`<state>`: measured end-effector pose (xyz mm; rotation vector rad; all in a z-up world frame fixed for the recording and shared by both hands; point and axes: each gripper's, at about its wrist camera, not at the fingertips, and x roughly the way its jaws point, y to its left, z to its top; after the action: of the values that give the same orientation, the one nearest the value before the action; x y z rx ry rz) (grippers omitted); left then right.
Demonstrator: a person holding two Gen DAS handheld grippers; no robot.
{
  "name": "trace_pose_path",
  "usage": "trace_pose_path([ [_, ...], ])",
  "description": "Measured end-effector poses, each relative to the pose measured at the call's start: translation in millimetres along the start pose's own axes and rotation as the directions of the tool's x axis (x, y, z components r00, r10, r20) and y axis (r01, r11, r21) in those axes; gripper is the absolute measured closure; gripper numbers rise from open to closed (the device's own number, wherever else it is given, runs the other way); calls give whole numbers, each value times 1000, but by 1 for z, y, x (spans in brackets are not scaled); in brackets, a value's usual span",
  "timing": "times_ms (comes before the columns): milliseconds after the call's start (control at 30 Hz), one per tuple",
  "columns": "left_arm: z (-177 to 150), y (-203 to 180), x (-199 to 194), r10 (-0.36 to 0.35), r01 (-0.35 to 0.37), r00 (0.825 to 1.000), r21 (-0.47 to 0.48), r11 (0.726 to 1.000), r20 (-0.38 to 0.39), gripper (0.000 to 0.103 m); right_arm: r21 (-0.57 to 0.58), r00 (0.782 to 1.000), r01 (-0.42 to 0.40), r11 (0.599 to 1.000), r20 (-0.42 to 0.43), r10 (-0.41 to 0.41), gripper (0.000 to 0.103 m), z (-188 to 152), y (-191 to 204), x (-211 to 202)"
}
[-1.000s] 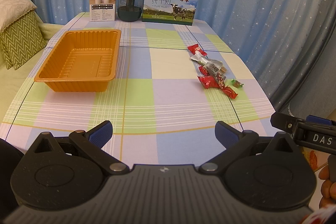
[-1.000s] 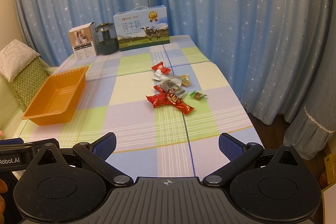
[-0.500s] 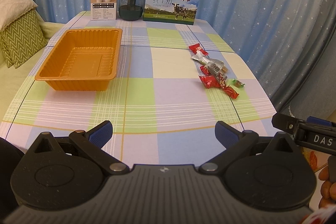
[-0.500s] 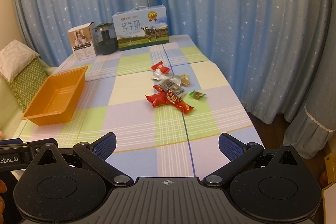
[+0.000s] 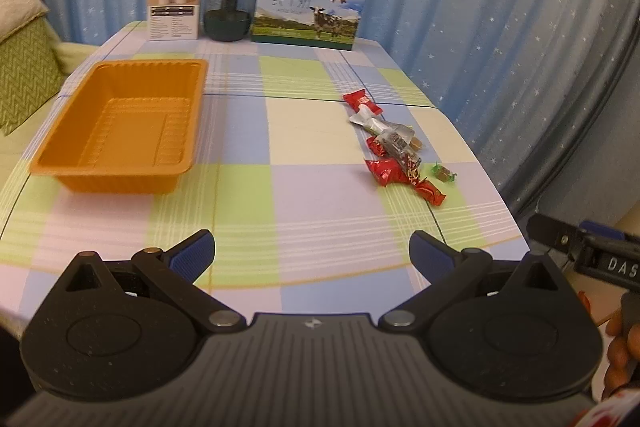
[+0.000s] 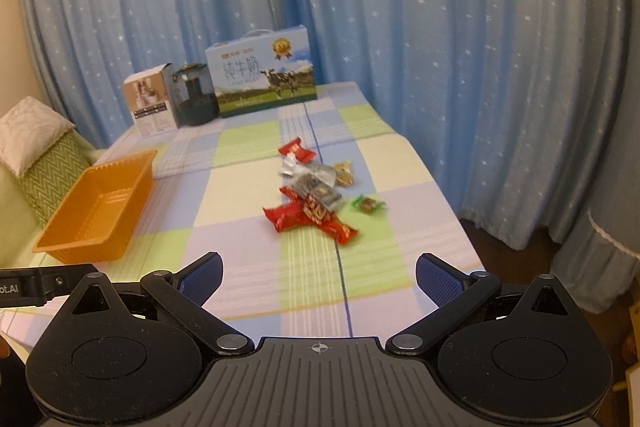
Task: Organize snacks
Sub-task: 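Grasp a red-wrapped candy with the left tool while the right tool grasps another red candy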
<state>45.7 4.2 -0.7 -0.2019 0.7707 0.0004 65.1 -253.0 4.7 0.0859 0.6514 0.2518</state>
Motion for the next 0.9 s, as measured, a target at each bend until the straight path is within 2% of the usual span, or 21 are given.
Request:
trace_pose_path([
  [233,23,-2,49,-61,63,998,64,996,-19,0,-43,1000,-9,999,15,10,1,19,-23,36],
  [400,41,-8,89,-95,98,995,167,981,-27,2,-105,999,-36,994,-18,34,1,23,-40,75],
  [500,50,-13,114,-126,132,991,232,964,-40,5,-130,995,-79,988,-66,71,17,22,-49,104],
  [667,55,-23,155,-169,185,983,326,927,-76,11,-188,985,-139,972,-125,116,23,16,-54,146],
  [733,56,-26,170,-176,195,981,359,913,-85,12,-216,980,-160,963,-148,129,29,12,-55,162],
  [900,62,-36,198,-222,251,968,429,868,-117,18,-277,971,-192,942,-191,142,37,7,-52,195],
])
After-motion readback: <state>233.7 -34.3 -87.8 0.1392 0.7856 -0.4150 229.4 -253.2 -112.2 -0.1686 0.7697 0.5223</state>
